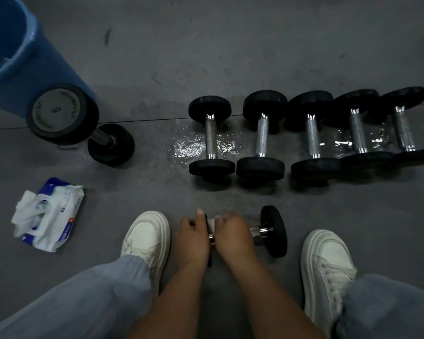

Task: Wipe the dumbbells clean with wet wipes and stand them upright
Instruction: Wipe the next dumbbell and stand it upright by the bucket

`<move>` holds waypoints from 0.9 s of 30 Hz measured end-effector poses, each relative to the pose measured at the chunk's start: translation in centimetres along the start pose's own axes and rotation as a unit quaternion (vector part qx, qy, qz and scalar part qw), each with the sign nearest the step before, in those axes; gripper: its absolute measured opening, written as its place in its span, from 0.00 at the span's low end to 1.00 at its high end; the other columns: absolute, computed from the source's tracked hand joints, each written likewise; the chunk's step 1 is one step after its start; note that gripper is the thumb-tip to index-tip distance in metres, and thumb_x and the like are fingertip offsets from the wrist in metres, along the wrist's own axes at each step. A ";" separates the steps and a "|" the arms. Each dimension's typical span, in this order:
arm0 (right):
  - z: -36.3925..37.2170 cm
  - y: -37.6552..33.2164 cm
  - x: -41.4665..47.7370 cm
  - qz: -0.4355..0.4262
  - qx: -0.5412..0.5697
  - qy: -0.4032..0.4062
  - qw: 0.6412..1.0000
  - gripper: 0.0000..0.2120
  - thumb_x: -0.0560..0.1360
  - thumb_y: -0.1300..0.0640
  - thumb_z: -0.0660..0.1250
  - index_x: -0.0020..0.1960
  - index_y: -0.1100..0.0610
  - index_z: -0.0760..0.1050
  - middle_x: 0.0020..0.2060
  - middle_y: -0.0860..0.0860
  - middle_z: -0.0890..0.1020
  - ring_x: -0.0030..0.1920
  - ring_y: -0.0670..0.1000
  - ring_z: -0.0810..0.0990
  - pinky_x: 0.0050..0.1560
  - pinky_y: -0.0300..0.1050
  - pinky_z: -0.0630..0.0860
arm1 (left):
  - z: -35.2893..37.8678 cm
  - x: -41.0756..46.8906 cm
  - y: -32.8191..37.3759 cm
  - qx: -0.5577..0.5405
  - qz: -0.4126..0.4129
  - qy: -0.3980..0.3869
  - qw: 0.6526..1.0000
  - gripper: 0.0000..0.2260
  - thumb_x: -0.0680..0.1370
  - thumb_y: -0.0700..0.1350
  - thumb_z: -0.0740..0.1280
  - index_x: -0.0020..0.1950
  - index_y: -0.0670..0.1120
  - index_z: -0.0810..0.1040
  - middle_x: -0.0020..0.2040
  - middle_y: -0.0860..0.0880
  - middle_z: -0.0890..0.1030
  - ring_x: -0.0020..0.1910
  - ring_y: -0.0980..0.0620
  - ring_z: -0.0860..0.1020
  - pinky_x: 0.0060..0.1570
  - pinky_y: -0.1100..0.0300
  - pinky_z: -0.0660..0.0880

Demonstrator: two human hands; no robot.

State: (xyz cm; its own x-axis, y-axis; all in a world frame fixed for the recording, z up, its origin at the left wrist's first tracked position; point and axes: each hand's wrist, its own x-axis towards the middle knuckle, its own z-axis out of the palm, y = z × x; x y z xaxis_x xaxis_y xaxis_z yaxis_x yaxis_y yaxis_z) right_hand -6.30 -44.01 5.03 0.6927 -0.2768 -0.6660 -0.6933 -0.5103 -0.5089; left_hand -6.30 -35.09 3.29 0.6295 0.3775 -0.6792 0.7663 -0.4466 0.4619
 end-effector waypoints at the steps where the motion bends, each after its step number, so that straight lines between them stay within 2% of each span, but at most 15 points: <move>1: -0.2 0.4 -0.2 0.018 -0.015 0.006 1.000 0.11 0.80 0.55 0.57 0.55 0.59 0.74 0.45 0.56 0.79 0.48 0.57 0.78 0.42 0.42 0.67 | 0.0 0.2 0.1 0.007 -0.006 -0.005 1.000 0.21 0.80 0.65 0.55 0.45 0.48 0.73 0.46 0.47 0.78 0.47 0.44 0.77 0.50 0.52 0.73; 3: -1.1 1.6 -0.5 0.059 -0.050 0.022 0.997 0.12 0.79 0.57 0.55 0.62 0.57 0.67 0.45 0.52 0.73 0.45 0.55 0.75 0.42 0.44 0.67 | 0.0 0.6 0.6 0.016 -0.012 -0.014 1.000 0.21 0.81 0.64 0.54 0.48 0.47 0.73 0.47 0.47 0.77 0.47 0.45 0.75 0.49 0.54 0.69; 6: -2.1 3.2 -0.8 0.068 -0.074 0.099 0.990 0.11 0.80 0.56 0.54 0.61 0.54 0.68 0.43 0.51 0.74 0.41 0.54 0.74 0.39 0.46 0.68 | 0.1 0.7 1.0 0.014 -0.021 -0.013 1.000 0.21 0.81 0.63 0.54 0.49 0.46 0.73 0.47 0.46 0.76 0.47 0.45 0.75 0.49 0.54 0.69; 9: -0.6 3.1 -1.1 -0.012 -0.028 0.013 0.999 0.09 0.80 0.56 0.58 0.57 0.55 0.74 0.46 0.53 0.81 0.49 0.55 0.80 0.47 0.47 0.73 | 0.1 0.3 1.2 0.013 -0.029 -0.006 0.999 0.21 0.81 0.62 0.55 0.49 0.45 0.74 0.46 0.47 0.76 0.46 0.45 0.74 0.48 0.55 0.68; 10: -0.2 3.0 -1.4 -0.043 -0.024 0.009 0.999 0.09 0.79 0.56 0.59 0.56 0.53 0.76 0.48 0.53 0.82 0.51 0.54 0.80 0.49 0.46 0.74 | 0.1 0.2 1.0 0.004 -0.029 -0.004 1.000 0.21 0.81 0.63 0.56 0.48 0.46 0.74 0.46 0.47 0.77 0.46 0.45 0.75 0.48 0.54 0.70; 13: -1.0 3.2 -0.8 -0.062 -0.019 0.123 0.990 0.12 0.78 0.59 0.60 0.58 0.54 0.78 0.56 0.54 0.77 0.51 0.52 0.78 0.50 0.41 0.72 | 0.2 0.0 0.5 -0.034 -0.013 -0.004 0.999 0.18 0.78 0.63 0.60 0.45 0.48 0.75 0.44 0.48 0.80 0.46 0.45 0.79 0.51 0.50 0.76; 15: -1.5 4.0 -0.5 -0.046 -0.078 0.208 0.974 0.12 0.76 0.61 0.63 0.58 0.54 0.78 0.56 0.53 0.75 0.51 0.52 0.77 0.50 0.43 0.74 | 0.2 -0.2 0.0 -0.057 0.008 -0.008 0.998 0.17 0.77 0.62 0.61 0.43 0.49 0.76 0.43 0.49 0.81 0.44 0.46 0.79 0.48 0.49 0.78; 16: -0.9 4.0 -0.7 -0.066 -0.132 0.227 0.963 0.13 0.73 0.62 0.66 0.57 0.55 0.78 0.55 0.53 0.76 0.52 0.53 0.78 0.49 0.46 0.76 | 0.1 -0.3 -0.1 -0.061 0.026 -0.007 0.998 0.15 0.78 0.60 0.61 0.43 0.50 0.76 0.43 0.49 0.81 0.43 0.48 0.79 0.47 0.52 0.77; 18: 1.5 3.6 -1.5 -0.145 -0.177 0.188 0.955 0.19 0.68 0.62 0.72 0.58 0.56 0.78 0.57 0.53 0.79 0.59 0.56 0.79 0.50 0.51 0.78 | -0.1 -0.7 0.0 -0.080 0.053 -0.007 0.995 0.10 0.80 0.54 0.63 0.45 0.50 0.78 0.45 0.49 0.82 0.43 0.53 0.79 0.43 0.57 0.72; 19: 2.8 3.2 -2.0 -0.195 -0.185 0.152 0.951 0.21 0.70 0.60 0.71 0.62 0.55 0.76 0.61 0.52 0.77 0.65 0.55 0.75 0.54 0.52 0.77 | -0.3 -0.9 0.2 -0.101 0.058 -0.011 0.993 0.09 0.81 0.52 0.63 0.48 0.51 0.79 0.45 0.51 0.83 0.43 0.57 0.79 0.41 0.60 0.71; 21: 3.6 2.7 -2.4 -0.227 -0.187 0.105 0.950 0.21 0.76 0.56 0.64 0.68 0.52 0.71 0.68 0.49 0.72 0.72 0.52 0.66 0.62 0.52 0.71 | -0.5 -0.9 0.4 -0.138 0.061 -0.029 0.988 0.08 0.81 0.51 0.64 0.51 0.51 0.81 0.44 0.55 0.83 0.43 0.62 0.79 0.39 0.68 0.70; 23: 2.5 3.6 -1.5 -0.162 -0.167 0.140 0.962 0.22 0.75 0.59 0.61 0.69 0.53 0.69 0.67 0.51 0.72 0.71 0.53 0.68 0.64 0.53 0.71 | -0.6 -0.8 0.3 -0.142 0.059 -0.040 0.987 0.09 0.81 0.52 0.63 0.52 0.51 0.81 0.44 0.55 0.83 0.43 0.62 0.79 0.40 0.67 0.71; 25: 1.3 4.1 -1.3 -0.109 -0.185 0.169 0.962 0.26 0.72 0.61 0.62 0.69 0.52 0.68 0.67 0.51 0.71 0.70 0.54 0.68 0.63 0.54 0.71 | -0.6 -0.7 0.2 -0.126 0.056 -0.034 0.990 0.11 0.81 0.55 0.63 0.52 0.50 0.81 0.45 0.54 0.83 0.44 0.59 0.79 0.44 0.60 0.73; 27: 1.5 3.5 -1.9 -0.186 -0.187 0.126 0.956 0.22 0.72 0.59 0.59 0.65 0.50 0.72 0.60 0.48 0.76 0.62 0.52 0.74 0.57 0.50 0.75 | -0.6 -0.6 0.7 -0.116 0.051 -0.026 0.992 0.13 0.81 0.57 0.62 0.52 0.50 0.81 0.45 0.52 0.83 0.44 0.57 0.80 0.44 0.58 0.72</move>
State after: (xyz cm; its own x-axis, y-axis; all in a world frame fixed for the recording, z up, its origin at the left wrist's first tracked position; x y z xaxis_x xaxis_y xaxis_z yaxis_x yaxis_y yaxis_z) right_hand -10.32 -44.05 3.74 0.9364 -0.1825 -0.2998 -0.3021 -0.8541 -0.4234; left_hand -6.07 -35.13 4.40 0.7028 0.2948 -0.6475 0.7114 -0.2792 0.6450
